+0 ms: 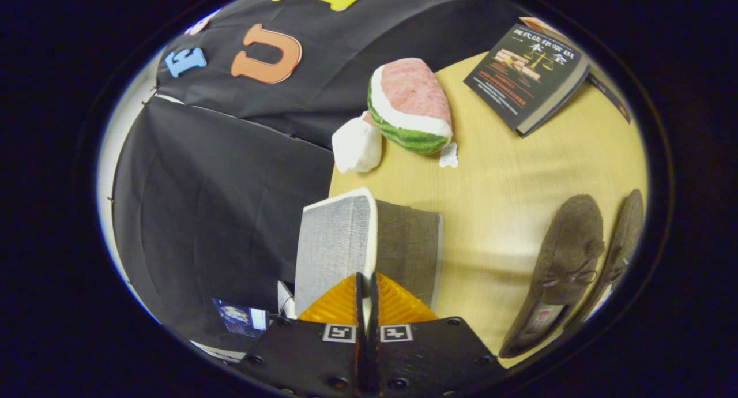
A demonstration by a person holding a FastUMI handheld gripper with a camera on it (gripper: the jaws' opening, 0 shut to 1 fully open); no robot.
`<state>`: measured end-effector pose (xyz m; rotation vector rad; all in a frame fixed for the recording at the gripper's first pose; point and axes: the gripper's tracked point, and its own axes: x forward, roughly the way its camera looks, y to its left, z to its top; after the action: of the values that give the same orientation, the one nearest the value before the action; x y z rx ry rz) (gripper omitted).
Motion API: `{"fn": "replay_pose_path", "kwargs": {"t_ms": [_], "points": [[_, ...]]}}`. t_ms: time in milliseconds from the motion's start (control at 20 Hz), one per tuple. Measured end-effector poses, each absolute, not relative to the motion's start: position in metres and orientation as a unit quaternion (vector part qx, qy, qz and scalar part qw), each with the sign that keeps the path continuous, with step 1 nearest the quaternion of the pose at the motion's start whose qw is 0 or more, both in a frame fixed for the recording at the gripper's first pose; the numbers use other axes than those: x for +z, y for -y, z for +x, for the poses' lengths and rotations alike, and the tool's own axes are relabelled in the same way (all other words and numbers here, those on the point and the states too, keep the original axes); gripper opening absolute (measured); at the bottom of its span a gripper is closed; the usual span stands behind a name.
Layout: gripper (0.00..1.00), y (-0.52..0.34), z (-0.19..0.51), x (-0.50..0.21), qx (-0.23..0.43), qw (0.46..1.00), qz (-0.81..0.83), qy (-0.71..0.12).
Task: Open the storage box then place both shoes into the box .Put the left shoe in first, then the right shoe, with the right side of both shoes facing outward in a uniform manner.
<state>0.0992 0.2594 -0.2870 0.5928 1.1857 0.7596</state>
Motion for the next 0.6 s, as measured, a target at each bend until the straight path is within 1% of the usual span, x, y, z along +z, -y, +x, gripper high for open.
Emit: {"fn": "replay_pose_path", "kwargs": {"t_ms": [150, 600], "points": [[0.0, -0.264, 0.092, -0.262, 0.356, 0.722, 0.26, -0.534], [0.0, -0.328, 0.075, -0.159, 0.416, 0.719, 0.264, -0.491]]}}
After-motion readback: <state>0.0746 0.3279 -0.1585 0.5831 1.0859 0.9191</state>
